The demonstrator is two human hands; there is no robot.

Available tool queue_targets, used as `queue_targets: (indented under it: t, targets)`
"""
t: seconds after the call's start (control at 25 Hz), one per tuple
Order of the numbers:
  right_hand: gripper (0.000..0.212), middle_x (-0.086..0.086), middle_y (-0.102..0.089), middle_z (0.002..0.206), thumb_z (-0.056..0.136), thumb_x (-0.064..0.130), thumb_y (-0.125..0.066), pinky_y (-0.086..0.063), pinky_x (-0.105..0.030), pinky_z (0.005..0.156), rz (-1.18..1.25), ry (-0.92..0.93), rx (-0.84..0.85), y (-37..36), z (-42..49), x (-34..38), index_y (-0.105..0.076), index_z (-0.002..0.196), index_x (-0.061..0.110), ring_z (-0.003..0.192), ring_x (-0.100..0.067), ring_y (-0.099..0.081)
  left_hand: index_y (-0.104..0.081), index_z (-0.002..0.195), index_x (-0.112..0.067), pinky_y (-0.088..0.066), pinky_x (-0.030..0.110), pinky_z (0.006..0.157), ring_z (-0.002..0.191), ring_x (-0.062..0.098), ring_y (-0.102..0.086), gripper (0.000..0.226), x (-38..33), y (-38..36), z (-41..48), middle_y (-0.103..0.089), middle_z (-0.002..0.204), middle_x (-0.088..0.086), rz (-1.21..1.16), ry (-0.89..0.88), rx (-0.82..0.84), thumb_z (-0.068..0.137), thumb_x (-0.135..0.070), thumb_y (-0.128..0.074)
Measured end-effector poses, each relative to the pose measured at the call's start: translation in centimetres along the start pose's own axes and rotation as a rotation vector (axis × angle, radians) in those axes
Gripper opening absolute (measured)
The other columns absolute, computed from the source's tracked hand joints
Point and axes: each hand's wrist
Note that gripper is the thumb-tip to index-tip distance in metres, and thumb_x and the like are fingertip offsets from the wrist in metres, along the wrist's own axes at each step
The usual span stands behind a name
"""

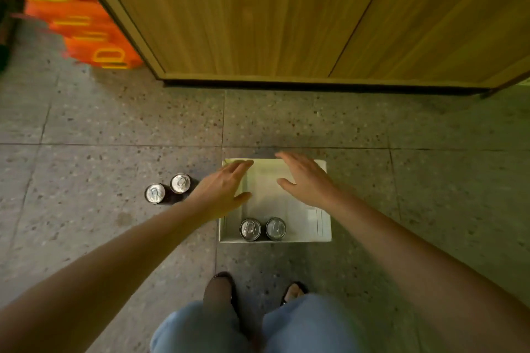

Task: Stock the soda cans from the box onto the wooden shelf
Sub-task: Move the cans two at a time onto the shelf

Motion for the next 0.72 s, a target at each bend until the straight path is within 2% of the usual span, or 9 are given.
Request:
queue_targets:
  t: [0.12, 0.24, 0.4, 0.52, 0.6, 0.72]
  targets:
    - [0.049, -0.003, -0.043, 0.143, 0.090, 0.031, -0.050, -0.031, -0.033, 0.107, 0.021, 0.041, 0.121, -8.3, 1.1, -4.8, -0.038, 0.135, 0.016, 0.132, -0.020, -0.036, -0.025, 0.144, -0.017, -0.047, 0.034, 0.096, 0.119, 0.025, -0.053, 0.064, 2.9, -8.6, 0.8, -0.035, 0.148, 0.006, 0.015, -0.093, 0.089, 0.089, -0.033, -0.053]
    - [0.051, 0.000, -0.039, 0.146, 0.091, 0.037, -0.048, -0.030, -0.034, 0.108, 0.021, 0.096, 0.220, -15.1, 0.3, -8.1, -0.036, 0.137, 0.021, 0.133, -0.017, -0.033, -0.025, 0.144, -0.024, -0.043, 0.031, 0.100, 0.127, 0.022, -0.047, 0.058, 5.2, -15.2, 1.0, -0.028, 0.152, 0.003, 0.002, -0.157, 0.130, 0.091, -0.035, -0.048]
    - [0.066, 0.003, -0.028, 0.151, 0.086, 0.044, -0.052, -0.029, -0.035, 0.111, 0.117, 0.160, 0.192, -20.1, -1.2, -10.3, -0.022, 0.142, 0.030, 0.137, -0.013, -0.027, -0.005, 0.146, -0.031, -0.037, 0.033, 0.107, 0.138, 0.020, -0.027, 0.067, 6.3, -19.3, 1.0, -0.010, 0.156, -0.001, 0.019, -0.157, 0.198, 0.089, -0.051, -0.035]
    - [0.074, 0.003, -0.028, 0.150, 0.082, 0.046, -0.057, -0.030, -0.036, 0.108, 0.143, 0.187, 0.168, -20.6, -0.5, -10.7, -0.017, 0.143, 0.032, 0.134, -0.013, -0.029, 0.005, 0.146, -0.031, -0.038, 0.027, 0.103, 0.134, 0.015, -0.032, 0.086, 6.0, -19.7, 1.2, -0.006, 0.155, -0.003, -0.028, -0.153, 0.207, 0.073, -0.070, -0.018]
    - [0.075, 0.002, -0.037, 0.144, 0.080, 0.043, -0.063, -0.036, -0.033, 0.104, 0.209, 0.174, 0.148, -20.5, 0.5, -10.7, -0.022, 0.141, 0.029, 0.127, -0.011, -0.038, 0.004, 0.146, -0.030, -0.038, 0.025, 0.101, 0.129, 0.015, -0.039, 0.086, 5.7, -19.6, 1.9, -0.009, 0.153, -0.003, -0.107, -0.138, 0.196, 0.075, -0.068, -0.026]
    - [0.072, 0.003, -0.050, 0.132, 0.072, 0.037, -0.073, -0.043, -0.028, 0.095, 0.330, 0.144, 0.074, -19.9, 2.4, -11.0, -0.035, 0.132, 0.028, 0.115, -0.008, -0.048, -0.004, 0.146, -0.029, -0.037, 0.028, 0.103, 0.128, 0.019, -0.041, 0.081, 5.9, -19.3, 4.0, -0.018, 0.150, 0.000, -0.215, -0.075, 0.125, 0.083, -0.050, -0.051]
Point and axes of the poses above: each hand's wrist, its own z-axis towards the middle knuckle, its own y-axis out of the back of the hand, x = y × z
